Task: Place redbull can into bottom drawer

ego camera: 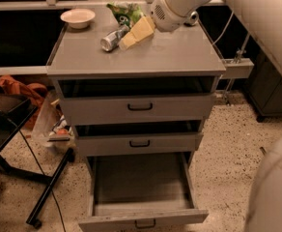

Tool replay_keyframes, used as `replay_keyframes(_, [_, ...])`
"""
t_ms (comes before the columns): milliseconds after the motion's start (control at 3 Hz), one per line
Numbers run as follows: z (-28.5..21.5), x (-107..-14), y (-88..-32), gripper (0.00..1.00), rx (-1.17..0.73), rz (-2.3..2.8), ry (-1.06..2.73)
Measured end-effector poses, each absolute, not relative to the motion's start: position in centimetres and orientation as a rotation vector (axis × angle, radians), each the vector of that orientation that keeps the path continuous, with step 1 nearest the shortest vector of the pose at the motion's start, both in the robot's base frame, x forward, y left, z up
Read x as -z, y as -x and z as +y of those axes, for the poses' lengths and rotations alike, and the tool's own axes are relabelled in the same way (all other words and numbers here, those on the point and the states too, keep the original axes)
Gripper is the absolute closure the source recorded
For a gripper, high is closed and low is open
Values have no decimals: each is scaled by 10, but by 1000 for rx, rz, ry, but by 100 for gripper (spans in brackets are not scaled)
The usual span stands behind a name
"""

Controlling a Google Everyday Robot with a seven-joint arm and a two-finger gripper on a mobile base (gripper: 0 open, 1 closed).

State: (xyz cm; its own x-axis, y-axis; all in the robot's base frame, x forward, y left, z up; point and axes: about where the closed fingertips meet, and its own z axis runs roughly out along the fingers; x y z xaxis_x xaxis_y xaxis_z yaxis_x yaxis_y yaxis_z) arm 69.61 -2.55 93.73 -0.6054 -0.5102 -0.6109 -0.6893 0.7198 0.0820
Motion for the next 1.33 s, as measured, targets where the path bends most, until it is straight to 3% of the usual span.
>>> replay_keyframes(667, [21,-912,-778,0,-465,2363,587])
replay_keyframes(1333, [25,-910,-777,0,-504,2396,502])
